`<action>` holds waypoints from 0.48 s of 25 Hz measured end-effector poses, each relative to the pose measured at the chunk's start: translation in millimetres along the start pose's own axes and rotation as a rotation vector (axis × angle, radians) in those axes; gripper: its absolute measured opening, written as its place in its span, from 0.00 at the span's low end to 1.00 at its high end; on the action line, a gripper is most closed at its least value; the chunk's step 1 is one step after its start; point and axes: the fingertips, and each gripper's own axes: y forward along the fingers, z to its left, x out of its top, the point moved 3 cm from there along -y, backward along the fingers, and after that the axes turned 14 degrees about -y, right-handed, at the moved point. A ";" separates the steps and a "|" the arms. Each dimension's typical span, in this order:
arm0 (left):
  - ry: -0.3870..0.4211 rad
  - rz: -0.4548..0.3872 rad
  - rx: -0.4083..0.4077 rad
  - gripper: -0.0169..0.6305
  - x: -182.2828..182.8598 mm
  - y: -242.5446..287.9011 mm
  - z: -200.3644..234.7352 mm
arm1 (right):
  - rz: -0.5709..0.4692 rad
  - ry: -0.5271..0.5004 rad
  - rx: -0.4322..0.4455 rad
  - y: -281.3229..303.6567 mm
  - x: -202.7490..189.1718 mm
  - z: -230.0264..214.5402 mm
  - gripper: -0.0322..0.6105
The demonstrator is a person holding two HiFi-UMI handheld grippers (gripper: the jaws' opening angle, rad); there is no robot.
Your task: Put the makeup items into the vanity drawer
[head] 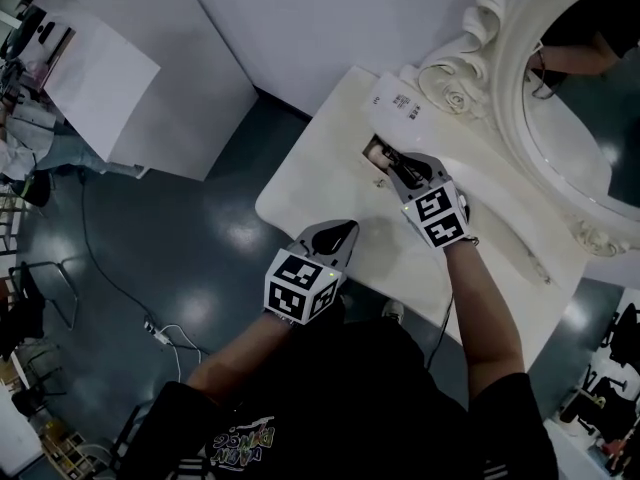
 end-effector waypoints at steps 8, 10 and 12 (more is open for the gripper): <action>0.009 0.011 -0.021 0.03 -2.0 5.7 -6.4 | 0.015 0.077 0.053 -2.6 -8.2 8.9 0.23; 0.010 0.011 -0.020 0.03 -1.7 5.2 -5.5 | 0.032 0.085 0.064 1.0 -11.5 10.7 0.24; 0.011 0.012 -0.018 0.03 -1.3 4.3 -4.2 | 0.041 0.098 0.061 2.6 -15.1 9.6 0.25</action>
